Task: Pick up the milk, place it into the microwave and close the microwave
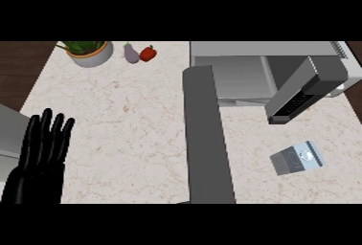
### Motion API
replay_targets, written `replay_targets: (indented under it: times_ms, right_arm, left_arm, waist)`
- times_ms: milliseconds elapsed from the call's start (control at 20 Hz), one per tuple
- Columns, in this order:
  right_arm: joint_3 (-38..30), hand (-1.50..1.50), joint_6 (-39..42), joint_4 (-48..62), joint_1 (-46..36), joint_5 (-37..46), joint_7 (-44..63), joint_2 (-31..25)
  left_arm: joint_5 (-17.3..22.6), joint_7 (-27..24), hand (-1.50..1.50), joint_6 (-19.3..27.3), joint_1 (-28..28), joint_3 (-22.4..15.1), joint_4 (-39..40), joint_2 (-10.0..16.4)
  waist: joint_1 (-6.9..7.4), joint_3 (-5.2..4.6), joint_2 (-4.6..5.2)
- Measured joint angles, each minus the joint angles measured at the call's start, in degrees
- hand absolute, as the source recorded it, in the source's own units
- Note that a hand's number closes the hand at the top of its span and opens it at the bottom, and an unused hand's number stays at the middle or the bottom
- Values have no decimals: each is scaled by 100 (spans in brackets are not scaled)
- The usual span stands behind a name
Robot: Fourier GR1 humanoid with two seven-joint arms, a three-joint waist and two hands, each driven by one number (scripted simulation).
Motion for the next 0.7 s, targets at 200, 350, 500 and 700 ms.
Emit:
replay_targets:
  times_ms: [200,350,500,700]
  right_arm:
    - [-273,-150,339,305,118,-108,-108,18]
    - [-387,-150,578,697,68,41,-344,77]
    - [-373,-150,757,1014,91,256,-537,216]
    - [-338,-150,797,1489,-142,493,-650,367]
  left_arm:
    - [18,-253,-150,-15,381,-246,-67,-30]
    - [94,-470,-150,-147,709,-318,-131,-1]
    - [132,-728,-150,-326,986,-352,-67,23]
    - [110,-934,-150,-361,1208,-466,-37,-15]
  waist:
    - [26,-1,8]
    - [45,-2,11]
    - [52,-2,13]
    - [63,-2,16]
